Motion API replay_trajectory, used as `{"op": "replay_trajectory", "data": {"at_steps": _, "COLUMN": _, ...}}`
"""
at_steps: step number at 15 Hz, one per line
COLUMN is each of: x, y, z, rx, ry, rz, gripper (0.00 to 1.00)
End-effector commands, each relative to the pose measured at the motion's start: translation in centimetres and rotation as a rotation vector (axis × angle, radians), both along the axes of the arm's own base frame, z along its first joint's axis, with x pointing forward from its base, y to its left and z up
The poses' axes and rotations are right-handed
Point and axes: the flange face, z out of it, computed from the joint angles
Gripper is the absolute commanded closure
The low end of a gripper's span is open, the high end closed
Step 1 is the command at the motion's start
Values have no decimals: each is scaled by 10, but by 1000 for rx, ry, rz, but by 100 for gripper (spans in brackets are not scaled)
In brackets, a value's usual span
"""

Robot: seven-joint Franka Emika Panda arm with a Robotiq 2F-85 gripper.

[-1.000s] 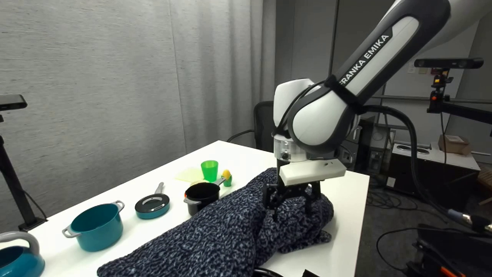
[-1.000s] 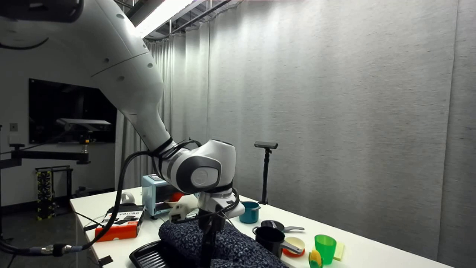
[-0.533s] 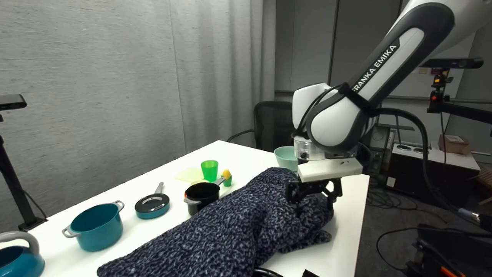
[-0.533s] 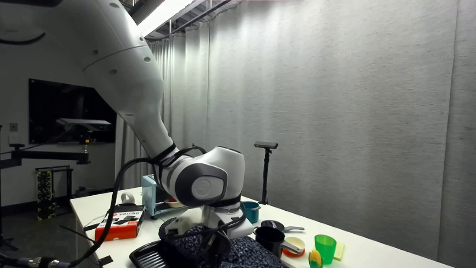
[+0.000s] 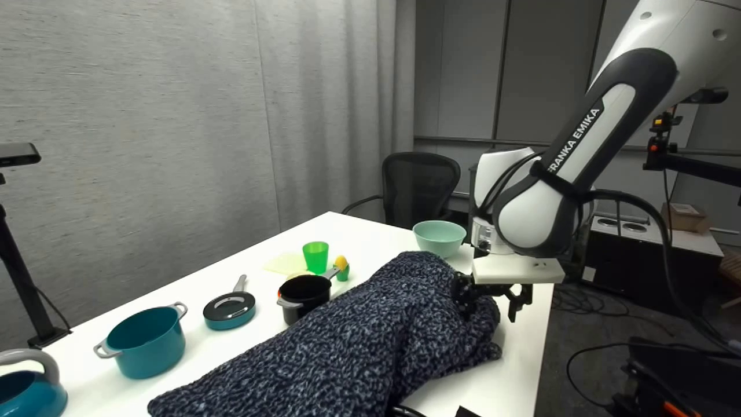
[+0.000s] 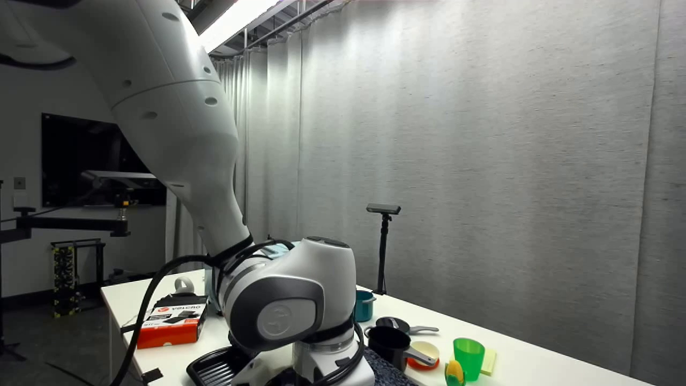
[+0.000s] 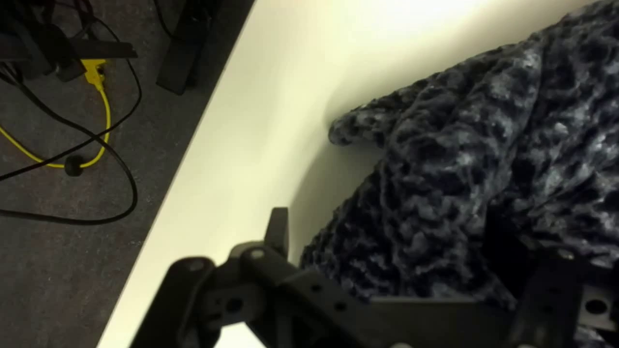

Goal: Straighten out the cloth on the table

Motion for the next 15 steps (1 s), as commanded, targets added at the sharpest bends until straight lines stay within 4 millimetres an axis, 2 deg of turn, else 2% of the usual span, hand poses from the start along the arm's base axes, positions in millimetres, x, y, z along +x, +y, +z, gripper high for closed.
{"op": "replay_trajectory", "data": {"at_steps": 1, "x": -2, "y": -15, "z": -25, "rx": -82, "ry": -41, "rz": -3, "gripper": 29}}
{"op": "replay_trajectory", "data": {"at_steps": 2, "x": 0, "y": -21, "z": -28, "rx": -112, "ry": -55, "rz": 3, "gripper": 31}}
{"op": "replay_trajectory", "data": {"at_steps": 6, "x": 0, "y": -50, "z": -35, "rx": -231, "ry": -93, "rz": 9, "gripper": 62}}
{"op": "replay_trajectory", "data": {"at_steps": 10, "x": -1, "y": -75, "z": -29, "rx": -308, "ry": -90, "rz": -1, "gripper": 92}}
{"op": "replay_trajectory", "data": {"at_steps": 11, "x": -2, "y": -75, "z": -26, "rx": -298, "ry": -78, "rz": 4, "gripper": 99}}
{"op": "replay_trajectory", "data": {"at_steps": 13, "x": -2, "y": -67, "z": -20, "rx": -265, "ry": -58, "rz": 43, "gripper": 100}}
{"op": "replay_trajectory", "data": {"at_steps": 14, "x": -2, "y": -59, "z": -17, "rx": -239, "ry": -45, "rz": 79, "gripper": 69}}
{"op": "replay_trajectory", "data": {"at_steps": 15, "x": -2, "y": -51, "z": -11, "rx": -230, "ry": -40, "rz": 130, "gripper": 69}}
